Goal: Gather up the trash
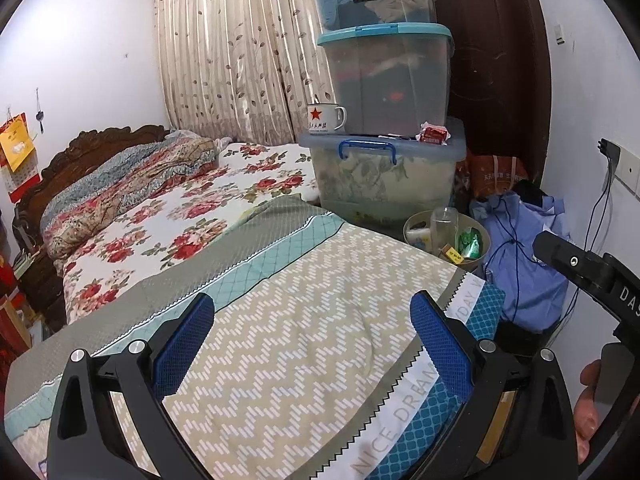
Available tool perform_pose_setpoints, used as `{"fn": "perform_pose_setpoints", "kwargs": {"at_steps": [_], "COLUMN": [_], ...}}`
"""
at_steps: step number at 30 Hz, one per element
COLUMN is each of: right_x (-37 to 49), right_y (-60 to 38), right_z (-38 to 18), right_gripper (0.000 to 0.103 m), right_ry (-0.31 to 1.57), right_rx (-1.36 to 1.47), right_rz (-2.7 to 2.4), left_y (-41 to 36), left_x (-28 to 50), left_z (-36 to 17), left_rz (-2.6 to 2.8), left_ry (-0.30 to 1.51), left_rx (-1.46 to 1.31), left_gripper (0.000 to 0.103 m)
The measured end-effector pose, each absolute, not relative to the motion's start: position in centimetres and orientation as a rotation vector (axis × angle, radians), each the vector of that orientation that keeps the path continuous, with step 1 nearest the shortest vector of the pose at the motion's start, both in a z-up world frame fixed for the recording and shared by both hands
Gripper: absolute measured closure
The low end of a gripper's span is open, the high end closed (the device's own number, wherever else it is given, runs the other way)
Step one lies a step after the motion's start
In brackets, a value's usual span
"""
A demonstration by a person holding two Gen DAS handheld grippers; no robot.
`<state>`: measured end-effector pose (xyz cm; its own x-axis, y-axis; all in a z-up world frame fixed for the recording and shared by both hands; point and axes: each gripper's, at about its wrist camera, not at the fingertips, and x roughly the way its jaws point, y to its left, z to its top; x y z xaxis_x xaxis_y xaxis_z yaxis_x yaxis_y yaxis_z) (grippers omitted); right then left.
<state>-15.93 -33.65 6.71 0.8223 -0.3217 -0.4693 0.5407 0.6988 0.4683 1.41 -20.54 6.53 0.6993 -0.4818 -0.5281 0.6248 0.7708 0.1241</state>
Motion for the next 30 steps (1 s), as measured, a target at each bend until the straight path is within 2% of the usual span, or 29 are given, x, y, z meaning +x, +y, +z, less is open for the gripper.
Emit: {"fn": "perform_pose_setpoints", "kwargs": {"at_steps": [30], "right_x": [-15.4], "right_y": [-33.3], "right_z": [6.5], "right_gripper": [0.003], "right_ry": [0.378], "right_rx": [0.617], "right_rz": [-0.480], "left_y": [-20.2], "left_x": [2.9], "left_z": [4.9], "left_rz": [-0.560], "left_ry": [0.581], "left_rx": [0.346], "left_gripper": [0.008]}}
